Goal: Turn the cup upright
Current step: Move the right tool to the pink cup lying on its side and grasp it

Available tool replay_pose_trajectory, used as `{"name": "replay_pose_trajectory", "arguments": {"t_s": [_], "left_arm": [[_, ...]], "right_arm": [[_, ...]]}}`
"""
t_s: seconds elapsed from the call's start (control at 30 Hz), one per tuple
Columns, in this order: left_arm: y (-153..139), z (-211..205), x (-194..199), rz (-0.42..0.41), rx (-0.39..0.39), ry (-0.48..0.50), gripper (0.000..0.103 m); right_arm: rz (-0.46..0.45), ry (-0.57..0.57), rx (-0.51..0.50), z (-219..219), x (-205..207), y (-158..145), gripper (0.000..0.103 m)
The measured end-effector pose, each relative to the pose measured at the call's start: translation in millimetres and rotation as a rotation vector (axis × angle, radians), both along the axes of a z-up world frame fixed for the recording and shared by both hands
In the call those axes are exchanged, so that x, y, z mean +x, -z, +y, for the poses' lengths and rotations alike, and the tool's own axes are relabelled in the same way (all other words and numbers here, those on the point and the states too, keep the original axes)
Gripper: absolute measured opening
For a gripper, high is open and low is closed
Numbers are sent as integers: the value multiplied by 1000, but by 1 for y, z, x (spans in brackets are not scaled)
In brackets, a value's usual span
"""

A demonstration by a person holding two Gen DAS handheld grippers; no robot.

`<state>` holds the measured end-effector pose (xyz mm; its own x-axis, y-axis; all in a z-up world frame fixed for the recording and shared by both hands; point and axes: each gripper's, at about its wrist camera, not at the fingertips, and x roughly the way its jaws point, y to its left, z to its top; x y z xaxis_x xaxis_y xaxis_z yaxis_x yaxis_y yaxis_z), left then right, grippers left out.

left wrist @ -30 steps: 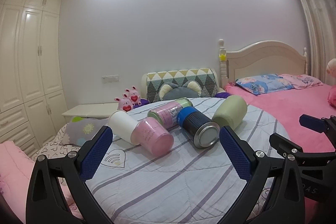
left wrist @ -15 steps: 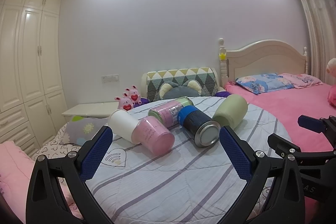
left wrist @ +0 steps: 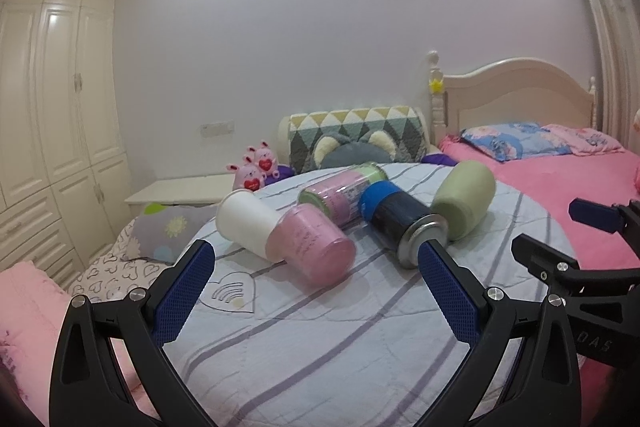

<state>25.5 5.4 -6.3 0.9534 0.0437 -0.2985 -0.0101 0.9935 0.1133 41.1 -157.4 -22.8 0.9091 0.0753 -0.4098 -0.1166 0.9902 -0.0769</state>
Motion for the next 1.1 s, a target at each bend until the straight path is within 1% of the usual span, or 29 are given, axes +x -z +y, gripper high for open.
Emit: {"name": "replay_pose_trajectory", "arguments": {"t_s": [0.1, 0.3, 0.47, 0.53, 0.7, 0.77, 0.83, 0.93, 1.1], "left_arm": [[-1, 6, 8, 23, 8, -25, 103], [-2, 28, 29, 90, -20, -86, 103], [-1, 44, 45, 132, -18, -140, 103], [0, 51, 53, 172, -22, -152, 103], [7, 72, 67, 255, -68, -190, 103], [10, 81, 73, 288, -91, -212, 103], [13, 91, 78, 318, -116, -234, 103], [15, 105, 82, 351, -151, -245, 103], [19, 120, 88, 393, -195, -262, 103]], "right_arm": [[15, -31, -12, 10, 13, -4, 80], [51, -105, -19, 27, 39, -10, 80], [72, -175, -52, 47, 63, -16, 80], [88, -203, -56, 53, 71, -17, 80], [115, -239, -101, 74, 89, -17, 80], [139, -269, -102, 81, 98, -18, 80], [163, -295, -126, 92, 107, -17, 80], [181, -322, -177, 107, 115, -14, 80], [259, -408, -187, 127, 126, -11, 80]]}}
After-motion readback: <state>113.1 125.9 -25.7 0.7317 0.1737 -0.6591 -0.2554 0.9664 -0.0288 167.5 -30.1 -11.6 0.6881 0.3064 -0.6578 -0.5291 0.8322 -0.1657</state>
